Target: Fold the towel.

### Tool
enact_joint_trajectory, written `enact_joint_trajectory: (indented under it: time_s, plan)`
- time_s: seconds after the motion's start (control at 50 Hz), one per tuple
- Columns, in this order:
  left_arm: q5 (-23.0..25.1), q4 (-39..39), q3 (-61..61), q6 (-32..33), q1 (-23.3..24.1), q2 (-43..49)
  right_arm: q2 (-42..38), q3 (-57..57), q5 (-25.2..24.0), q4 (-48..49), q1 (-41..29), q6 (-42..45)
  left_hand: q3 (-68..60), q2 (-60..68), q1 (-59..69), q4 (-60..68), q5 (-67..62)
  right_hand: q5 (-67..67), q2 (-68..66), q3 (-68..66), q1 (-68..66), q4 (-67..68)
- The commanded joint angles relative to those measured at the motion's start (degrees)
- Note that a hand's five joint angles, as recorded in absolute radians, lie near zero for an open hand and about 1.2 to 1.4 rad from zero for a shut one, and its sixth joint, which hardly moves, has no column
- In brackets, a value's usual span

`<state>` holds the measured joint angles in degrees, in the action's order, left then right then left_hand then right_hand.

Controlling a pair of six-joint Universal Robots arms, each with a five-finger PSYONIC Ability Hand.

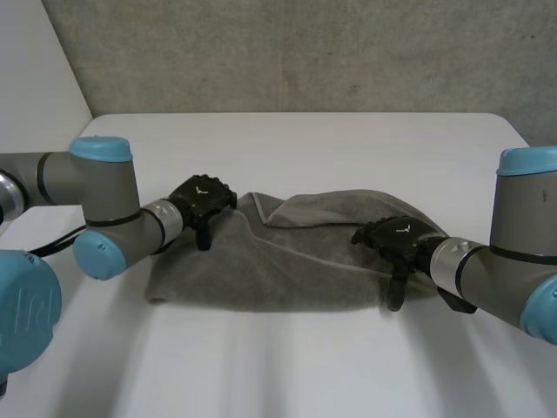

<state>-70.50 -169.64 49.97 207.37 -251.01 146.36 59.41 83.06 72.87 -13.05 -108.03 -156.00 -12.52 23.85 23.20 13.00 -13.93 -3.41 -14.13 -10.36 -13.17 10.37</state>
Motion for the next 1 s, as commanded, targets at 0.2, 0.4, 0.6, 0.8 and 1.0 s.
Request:
enact_joint_trajectory:
  time_s: [0.2, 0.4, 0.6, 0.8, 1.0]
  plan:
    - [-0.7, 1.6, 5.9, -0.1, 0.7, -9.0, 0.1, -0.7, 0.0, -0.1, 1.3, 0.0, 2.5, 40.2, 40.8, -3.0, -40.1, 3.4, 4.1, 0.4, 3.2, -0.4]
    - [-0.8, 1.8, 14.0, 0.0, 1.6, -16.9, 0.3, -0.8, 0.0, -0.2, 2.5, 0.0, 2.5, 40.0, 40.7, -3.0, -39.9, 3.4, 4.1, 0.4, 3.2, -0.4]
    - [-1.7, 1.9, 25.9, -0.1, 1.8, -27.4, 1.4, -1.4, -0.5, -0.9, 4.5, 0.2, 2.5, 40.4, 41.0, -3.0, -40.3, 3.4, 4.1, 0.4, 3.2, -0.4]
    - [-6.3, -0.2, 42.2, -1.2, 1.8, -41.3, 1.3, 0.4, -2.0, -6.9, 7.1, 5.0, 2.5, 42.2, 42.9, -3.0, -42.1, 3.4, 4.1, 0.4, 3.2, -0.4]
    - [-6.6, -7.6, 47.3, -5.9, 1.7, -44.8, 3.0, 5.0, -3.8, -3.3, 8.8, 4.0, 2.5, 41.2, 41.9, -3.0, -41.1, 2.6, 3.4, 0.4, 2.4, -0.4]
